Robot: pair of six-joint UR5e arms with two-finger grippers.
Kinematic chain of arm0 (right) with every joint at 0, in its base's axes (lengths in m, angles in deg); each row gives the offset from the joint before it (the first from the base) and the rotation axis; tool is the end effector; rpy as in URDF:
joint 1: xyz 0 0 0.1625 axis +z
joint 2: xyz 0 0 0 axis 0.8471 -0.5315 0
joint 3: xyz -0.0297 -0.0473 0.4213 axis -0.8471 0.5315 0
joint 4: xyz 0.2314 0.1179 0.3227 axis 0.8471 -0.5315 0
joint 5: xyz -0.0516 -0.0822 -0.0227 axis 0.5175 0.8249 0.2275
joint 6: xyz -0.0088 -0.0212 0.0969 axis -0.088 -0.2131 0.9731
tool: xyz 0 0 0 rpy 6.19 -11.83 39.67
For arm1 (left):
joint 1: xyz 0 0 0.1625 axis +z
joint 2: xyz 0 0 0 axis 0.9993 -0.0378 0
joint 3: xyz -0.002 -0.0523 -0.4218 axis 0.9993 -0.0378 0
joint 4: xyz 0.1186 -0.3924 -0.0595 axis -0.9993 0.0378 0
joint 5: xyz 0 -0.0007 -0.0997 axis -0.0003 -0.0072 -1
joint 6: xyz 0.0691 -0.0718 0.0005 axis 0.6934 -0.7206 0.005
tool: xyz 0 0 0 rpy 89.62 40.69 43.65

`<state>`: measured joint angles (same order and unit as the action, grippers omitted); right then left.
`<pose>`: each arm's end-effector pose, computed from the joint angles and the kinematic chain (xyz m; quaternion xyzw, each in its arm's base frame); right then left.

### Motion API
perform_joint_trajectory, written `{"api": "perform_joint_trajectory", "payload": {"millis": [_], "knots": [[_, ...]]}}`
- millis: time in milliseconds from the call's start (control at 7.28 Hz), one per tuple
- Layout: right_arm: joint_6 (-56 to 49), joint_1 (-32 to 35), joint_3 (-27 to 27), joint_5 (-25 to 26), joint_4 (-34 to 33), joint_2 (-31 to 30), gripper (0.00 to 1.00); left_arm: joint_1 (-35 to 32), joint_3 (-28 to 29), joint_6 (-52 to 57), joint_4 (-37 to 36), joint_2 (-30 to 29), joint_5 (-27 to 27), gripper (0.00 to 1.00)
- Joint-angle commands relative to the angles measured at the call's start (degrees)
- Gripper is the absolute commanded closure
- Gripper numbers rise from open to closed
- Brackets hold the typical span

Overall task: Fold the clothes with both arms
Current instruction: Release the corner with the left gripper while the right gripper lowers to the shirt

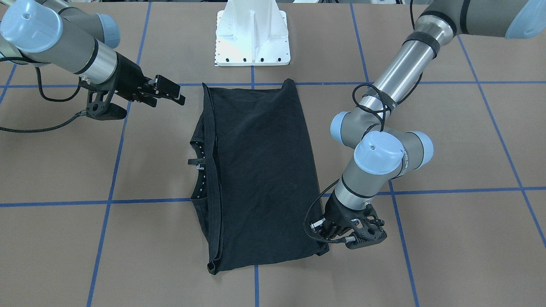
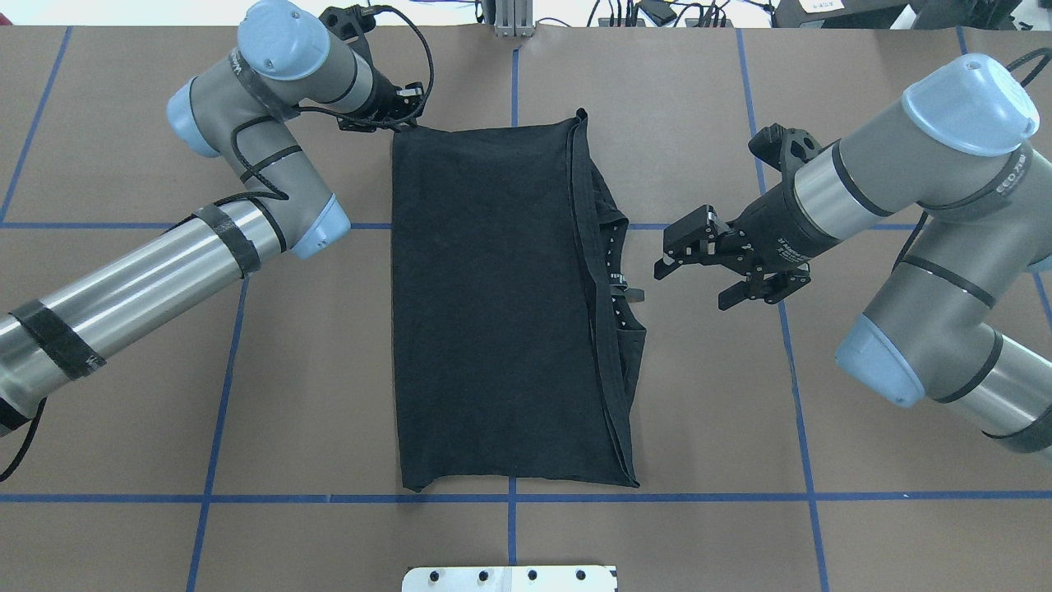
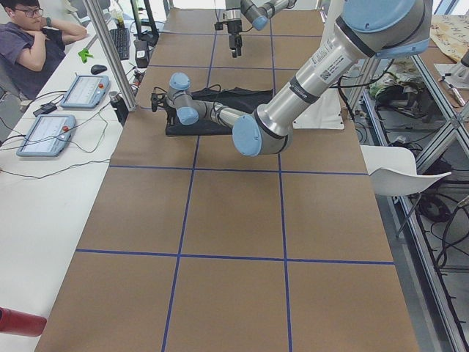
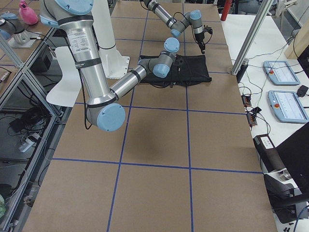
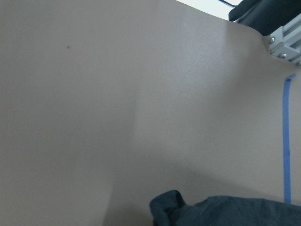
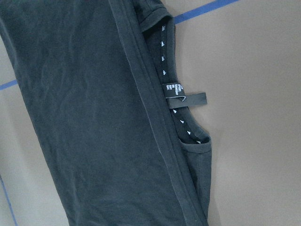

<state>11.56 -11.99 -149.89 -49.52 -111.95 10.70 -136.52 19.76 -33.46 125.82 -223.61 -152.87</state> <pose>-0.3445 -0.4419 0.2799 -0.1023 -0.5738 0.0726 0.8093 0.4779 -0.6968 0.2901 0.1445 0.4932 -0.1602 0.8428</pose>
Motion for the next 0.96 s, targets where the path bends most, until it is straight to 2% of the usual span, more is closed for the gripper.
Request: {"api": "perform_joint_trajectory", "payload": {"millis": [0, 275, 412, 687, 825], "knots": [[-1.1, -4.4, -0.2, 6.8, -0.3, 0.9, 0.00, -2.5, -3.9, 2.4, -2.4, 0.3, -3.5, 0.00], [-4.8, -10.0, -0.7, 13.9, -0.8, 0.9, 0.00, -3.1, -14.3, 2.8, -9.5, 5.7, -5.3, 0.00], [-6.0, -12.7, -0.7, 17.6, -3.5, 0.9, 0.00, -3.2, -19.9, 2.8, -13.3, 8.3, -5.5, 0.00], [-16.1, -18.5, -3.5, 25.3, -15.9, 1.1, 0.00, -3.0, -24.5, 2.8, -14.7, 11.6, -5.6, 0.00], [-19.4, -22.5, -3.3, 30.0, -18.0, 1.2, 0.00, -3.1, -24.7, 2.8, -14.7, 11.7, -5.6, 0.00]]}}
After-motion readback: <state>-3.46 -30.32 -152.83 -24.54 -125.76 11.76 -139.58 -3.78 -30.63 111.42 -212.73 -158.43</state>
